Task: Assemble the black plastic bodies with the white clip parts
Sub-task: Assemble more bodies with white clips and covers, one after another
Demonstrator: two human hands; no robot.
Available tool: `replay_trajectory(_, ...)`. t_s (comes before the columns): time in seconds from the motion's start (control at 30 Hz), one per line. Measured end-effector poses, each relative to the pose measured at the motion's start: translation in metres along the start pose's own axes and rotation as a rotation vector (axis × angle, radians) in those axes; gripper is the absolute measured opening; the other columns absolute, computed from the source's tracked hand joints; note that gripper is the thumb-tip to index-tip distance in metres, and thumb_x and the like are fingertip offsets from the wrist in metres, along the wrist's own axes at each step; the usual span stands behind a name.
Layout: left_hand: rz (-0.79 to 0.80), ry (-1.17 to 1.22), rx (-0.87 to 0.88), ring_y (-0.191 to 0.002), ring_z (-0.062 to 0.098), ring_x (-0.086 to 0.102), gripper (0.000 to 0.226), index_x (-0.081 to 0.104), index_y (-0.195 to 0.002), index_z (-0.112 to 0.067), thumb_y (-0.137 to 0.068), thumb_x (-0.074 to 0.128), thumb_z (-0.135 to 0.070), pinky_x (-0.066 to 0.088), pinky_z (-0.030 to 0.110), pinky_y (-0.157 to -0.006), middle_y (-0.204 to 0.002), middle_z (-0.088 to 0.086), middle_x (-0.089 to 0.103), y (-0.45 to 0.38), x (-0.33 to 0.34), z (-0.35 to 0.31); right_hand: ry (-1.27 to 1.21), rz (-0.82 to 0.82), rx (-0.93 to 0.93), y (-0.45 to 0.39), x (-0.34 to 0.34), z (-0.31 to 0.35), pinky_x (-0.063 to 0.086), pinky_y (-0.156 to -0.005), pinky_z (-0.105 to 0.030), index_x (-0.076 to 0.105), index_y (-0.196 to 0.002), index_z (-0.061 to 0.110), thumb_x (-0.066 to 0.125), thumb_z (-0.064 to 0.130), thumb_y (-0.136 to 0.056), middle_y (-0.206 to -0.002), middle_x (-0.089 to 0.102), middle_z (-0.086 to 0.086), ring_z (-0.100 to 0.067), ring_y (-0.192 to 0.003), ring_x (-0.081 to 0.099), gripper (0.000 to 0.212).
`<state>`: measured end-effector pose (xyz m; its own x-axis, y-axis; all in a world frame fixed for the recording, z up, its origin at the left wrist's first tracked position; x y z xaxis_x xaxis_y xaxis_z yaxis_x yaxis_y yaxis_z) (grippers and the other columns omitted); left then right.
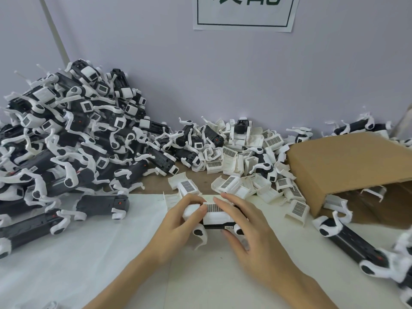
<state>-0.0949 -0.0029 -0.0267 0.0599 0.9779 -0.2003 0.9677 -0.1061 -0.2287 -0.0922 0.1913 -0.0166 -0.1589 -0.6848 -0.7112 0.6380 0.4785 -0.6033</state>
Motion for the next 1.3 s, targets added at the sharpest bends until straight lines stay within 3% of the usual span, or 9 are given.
replay_trajectory(0.2, -0.031, -0.029, 0.049, -0.087, 0.014, 0.061, 0.022, 0.067, -0.110, -0.028, -0.098, 0.061, -0.045, 0.048, 0.019, -0.077, -0.097, -0.001, 0.067, 0.003, -0.001, -0.004, -0.290, 0.019, 0.153, 0.003, 0.002, -0.003, 0.036, -0.109, -0.012, 0.037, -0.157, 0.040, 0.054, 0.047, -0.105, -0.160, 0.038, 0.021, -0.008, -0.146, 0.040, 0.055)
replay_trajectory(0.3, -0.034, -0.101, 0.179, -0.085, 0.012, 0.062, 0.023, 0.065, -0.113, -0.026, -0.098, 0.062, -0.043, 0.051, 0.018, -0.077, -0.095, -0.004, 0.066, 0.011, 0.004, -0.011, -0.505, 0.003, 0.308, 0.001, -0.003, -0.009, 0.049, -0.085, -0.015, 0.057, -0.140, 0.036, 0.047, 0.045, -0.105, -0.126, 0.063, 0.016, -0.009, -0.105, 0.063, 0.038)
replay_trajectory(0.4, -0.051, -0.237, 0.339, -0.098, 0.020, 0.063, 0.022, 0.062, -0.117, -0.022, -0.102, 0.057, -0.037, 0.053, 0.027, -0.088, -0.100, -0.008, 0.065, 0.017, 0.006, -0.017, -0.609, 0.080, 0.320, 0.001, -0.009, -0.010, 0.049, -0.071, -0.012, 0.068, -0.119, 0.027, 0.055, 0.042, -0.102, -0.086, 0.064, 0.012, -0.007, -0.078, 0.058, 0.026)
replay_trajectory(0.53, -0.110, -0.326, 0.410, -0.122, 0.024, 0.058, 0.032, 0.058, -0.130, -0.024, -0.101, 0.056, -0.039, 0.046, 0.031, -0.102, -0.130, -0.008, 0.055, 0.015, 0.004, -0.018, -0.665, 0.037, 0.351, -0.001, -0.015, -0.007, 0.053, -0.065, -0.014, 0.066, -0.108, 0.025, 0.067, 0.049, -0.091, -0.082, 0.061, -0.004, -0.015, -0.072, 0.063, 0.029)
replay_trajectory(0.67, -0.208, -0.268, 0.299, -0.128, 0.019, 0.055, 0.045, 0.049, -0.137, -0.034, -0.098, 0.061, -0.052, 0.039, 0.017, -0.105, -0.133, -0.011, 0.056, 0.011, -0.003, -0.012, -0.436, -0.159, 0.284, 0.002, -0.013, -0.003, 0.043, -0.090, -0.010, 0.057, -0.124, 0.032, 0.070, 0.036, -0.092, -0.111, 0.065, 0.013, -0.010, -0.111, 0.063, 0.034)
replay_trajectory(0.8, -0.057, -0.155, 0.166, -0.125, 0.007, 0.061, 0.045, 0.055, -0.135, -0.039, -0.095, 0.065, -0.057, 0.041, 0.009, -0.097, -0.129, -0.016, 0.068, 0.008, -0.002, -0.007, -0.168, -0.179, 0.122, 0.003, -0.016, 0.000, 0.034, -0.104, -0.014, 0.050, -0.134, 0.039, 0.064, 0.037, -0.096, -0.127, 0.055, 0.021, -0.015, -0.125, 0.049, 0.041)
replay_trajectory(1.07, 0.041, -0.208, 0.108, -0.139, 0.017, 0.054, 0.036, 0.063, -0.131, -0.023, -0.099, 0.075, -0.032, 0.040, 0.050, -0.118, -0.130, -0.008, 0.070, 0.006, -0.001, -0.002, -0.022, -0.020, 0.144, 0.006, -0.003, -0.011, 0.035, -0.107, -0.027, 0.059, -0.133, 0.032, 0.065, 0.042, -0.099, -0.119, 0.051, 0.033, -0.002, -0.127, 0.037, 0.036)
replay_trajectory(1.2, 0.044, -0.194, 0.101, -0.145, 0.019, 0.049, 0.035, 0.062, -0.132, -0.029, -0.099, 0.073, -0.037, 0.040, 0.057, -0.118, -0.132, -0.010, 0.068, 0.006, -0.001, 0.000, 0.019, -0.122, 0.061, 0.003, -0.003, -0.004, 0.031, -0.106, -0.027, 0.068, -0.122, 0.020, 0.070, 0.025, -0.095, -0.114, 0.044, 0.048, 0.024, -0.120, 0.031, 0.027)
replay_trajectory(1.3, 0.032, -0.170, 0.102, -0.145, 0.019, 0.049, 0.039, 0.062, -0.131, -0.026, -0.096, 0.072, -0.041, 0.040, 0.056, -0.118, -0.131, -0.010, 0.069, 0.006, -0.001, 0.000, 0.014, -0.163, 0.081, 0.003, -0.001, -0.004, 0.032, -0.105, -0.033, 0.071, -0.115, 0.018, 0.070, 0.022, -0.094, -0.106, 0.055, 0.035, 0.024, -0.114, 0.035, 0.022)
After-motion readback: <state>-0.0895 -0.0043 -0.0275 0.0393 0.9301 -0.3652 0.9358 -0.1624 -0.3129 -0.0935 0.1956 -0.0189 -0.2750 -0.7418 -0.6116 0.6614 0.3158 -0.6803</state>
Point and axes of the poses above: each hand's wrist, its own y-axis away from the middle knuckle, its own x-axis out of the palm, z = x × y, the point moved 4 cm from there along -y, towards the middle knuckle
